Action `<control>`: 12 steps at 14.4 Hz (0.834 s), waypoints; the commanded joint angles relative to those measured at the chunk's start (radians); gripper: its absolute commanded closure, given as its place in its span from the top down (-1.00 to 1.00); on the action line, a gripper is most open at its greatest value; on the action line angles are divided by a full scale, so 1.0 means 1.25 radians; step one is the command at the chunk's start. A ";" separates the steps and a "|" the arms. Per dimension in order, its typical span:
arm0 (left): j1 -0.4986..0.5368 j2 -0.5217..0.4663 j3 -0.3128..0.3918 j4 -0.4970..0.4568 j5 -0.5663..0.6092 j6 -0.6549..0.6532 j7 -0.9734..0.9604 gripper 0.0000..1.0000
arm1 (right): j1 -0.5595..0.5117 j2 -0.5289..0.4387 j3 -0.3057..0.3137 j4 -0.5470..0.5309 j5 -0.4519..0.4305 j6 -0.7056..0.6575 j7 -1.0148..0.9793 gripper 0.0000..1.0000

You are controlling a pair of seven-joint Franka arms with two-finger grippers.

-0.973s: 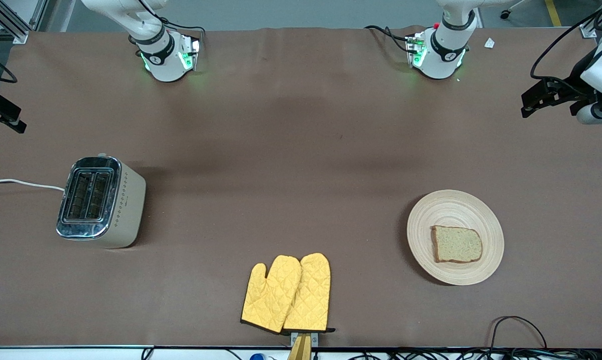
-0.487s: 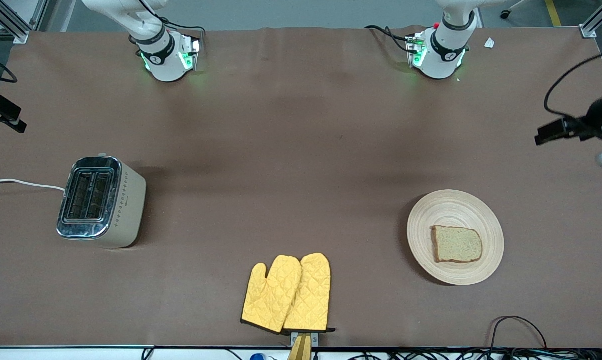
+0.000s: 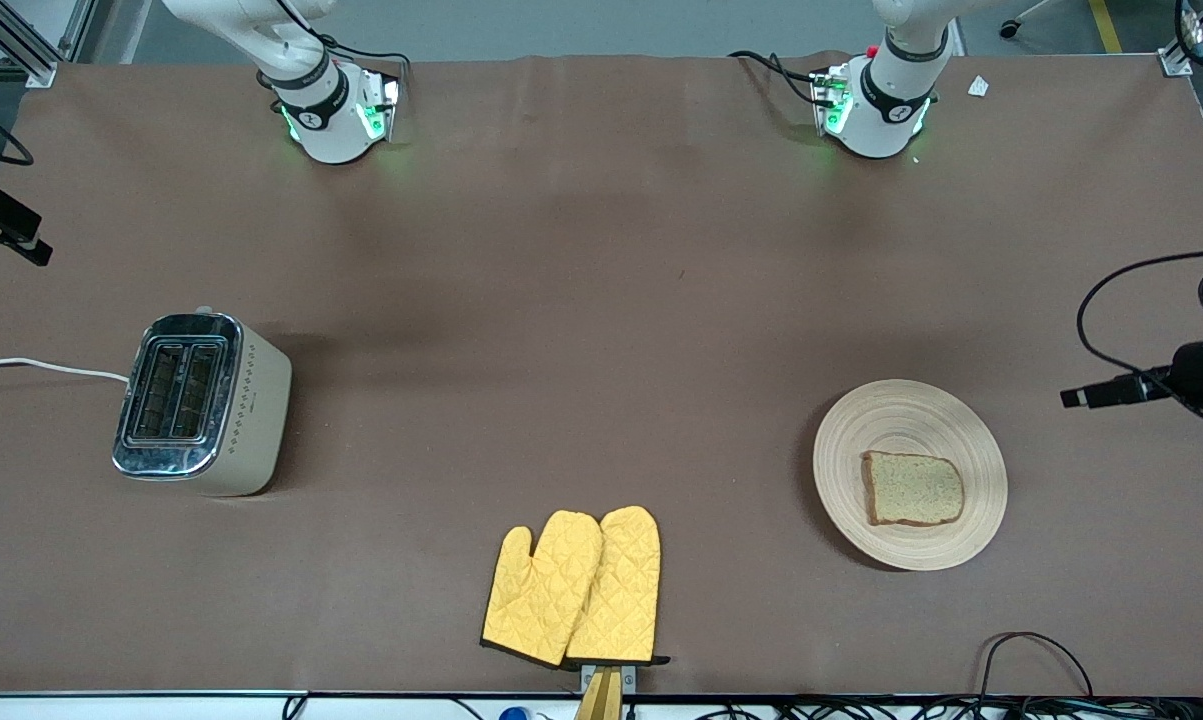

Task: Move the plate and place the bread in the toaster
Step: 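Move the left gripper down toward the wooden plate's rim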

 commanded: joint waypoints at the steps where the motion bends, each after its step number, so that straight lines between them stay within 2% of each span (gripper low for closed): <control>1: 0.030 0.089 -0.005 0.034 -0.086 0.056 0.058 1.00 | 0.001 -0.007 -0.001 -0.002 0.003 -0.004 -0.006 1.00; 4: 0.051 0.161 -0.005 0.034 -0.146 0.137 0.183 1.00 | 0.003 -0.006 -0.001 -0.002 0.002 -0.004 -0.006 1.00; 6: 0.074 0.212 -0.009 0.035 -0.224 0.174 0.252 0.98 | 0.003 -0.006 -0.001 -0.002 0.002 -0.004 -0.006 1.00; 9: 0.083 0.278 -0.009 0.065 -0.305 0.190 0.301 0.75 | 0.003 -0.006 -0.001 -0.002 0.002 -0.004 -0.006 1.00; 12: 0.083 0.299 -0.009 0.066 -0.367 0.189 0.320 0.40 | 0.003 -0.007 -0.001 -0.002 0.002 -0.005 -0.006 1.00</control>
